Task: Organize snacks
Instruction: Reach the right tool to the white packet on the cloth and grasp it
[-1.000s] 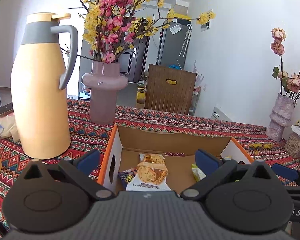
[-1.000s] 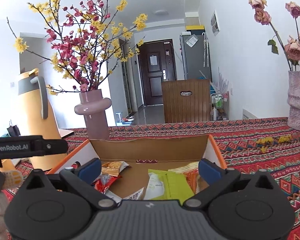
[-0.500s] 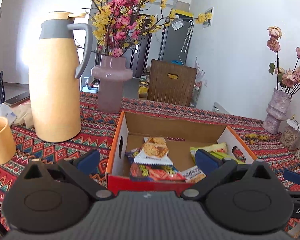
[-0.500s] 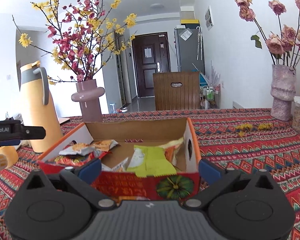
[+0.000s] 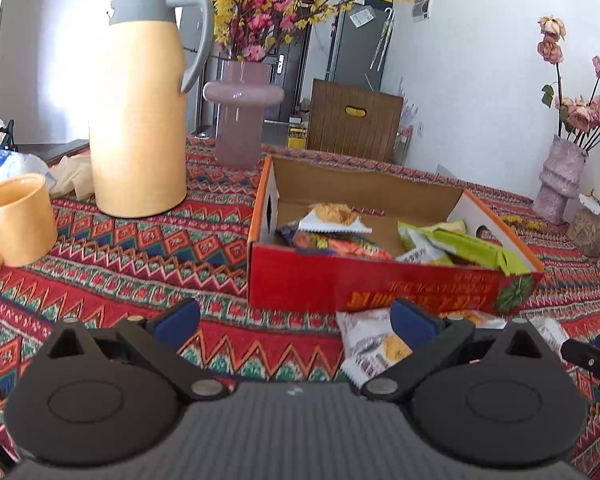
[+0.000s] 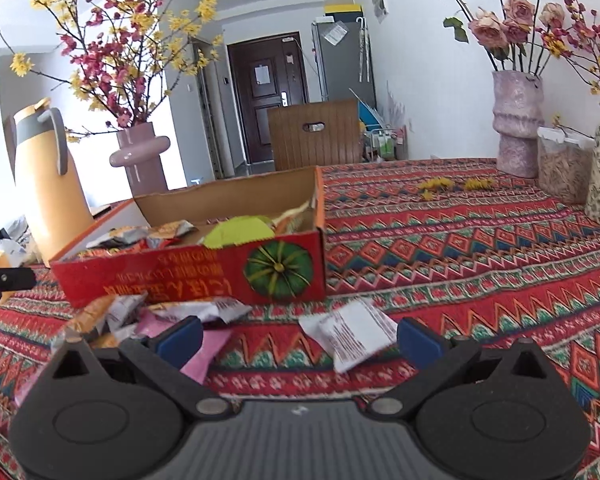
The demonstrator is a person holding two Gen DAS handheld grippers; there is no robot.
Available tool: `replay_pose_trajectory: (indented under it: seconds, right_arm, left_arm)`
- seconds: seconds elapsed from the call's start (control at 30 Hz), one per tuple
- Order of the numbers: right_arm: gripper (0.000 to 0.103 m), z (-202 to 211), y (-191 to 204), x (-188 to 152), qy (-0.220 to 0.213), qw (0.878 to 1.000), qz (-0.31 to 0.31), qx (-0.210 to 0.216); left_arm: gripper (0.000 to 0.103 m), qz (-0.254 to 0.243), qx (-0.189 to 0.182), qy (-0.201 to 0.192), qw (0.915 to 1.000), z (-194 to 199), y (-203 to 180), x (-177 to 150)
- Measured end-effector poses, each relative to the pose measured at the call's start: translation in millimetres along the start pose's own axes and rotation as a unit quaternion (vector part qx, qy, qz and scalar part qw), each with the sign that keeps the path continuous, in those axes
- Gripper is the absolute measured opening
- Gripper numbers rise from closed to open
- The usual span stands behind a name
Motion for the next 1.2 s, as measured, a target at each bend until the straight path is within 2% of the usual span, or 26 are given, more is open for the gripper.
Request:
replay_pose_trajectory:
  seconds: [0.27,0.47,0.67,0.9,1.0,1.1,1.2]
  right_arm:
    - [0.103,-6,-12,-4,0.024,0.999,0.012,-0.027]
    - [0.103,-30,-15,12,0.051,0.996,0.063,-0.022]
    - [0.091,-62,-14,18,0.087,0.991,0.096,-0.014]
    - [0.081,-87,-20,20,0.110,0.990,0.087,-0.010]
    - [0.078,-89,-19,21,0.108,0.990,0.085,-0.004]
    - [0.069,-88,-20,21,0.106,0.991,0.080,0.000]
    - [0.064,-86,-19,20,0.102,0.992,0.078,0.002]
  left_arm:
    - [0.103,0.002,0.000,0.014,0.9999,1,4,-10]
    - [0.103,0.001,-0.004,0.015,0.9999,4,1,-11]
    - [0.103,0.001,-0.002,0.018,0.9998,6,-1,-12]
    - [0.103,0.001,0.002,0.022,0.9997,6,0,-13]
    - [0.103,0.004,0.005,0.023,0.9997,6,2,-12]
    - [0.103,0.006,0.006,0.025,0.9997,5,3,-12]
    - [0.103,0.008,0.004,0.028,0.9996,4,3,-12]
Point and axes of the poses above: each gripper's, at about its wrist camera, not at the fingertips, and z roughly against the way its jaws point, y to its left, x to its top, the point moved 3 cm from there along -z, roughly the way its jaws point, and after that the axes turned 3 degrees about -x, right-handed, at the moved point
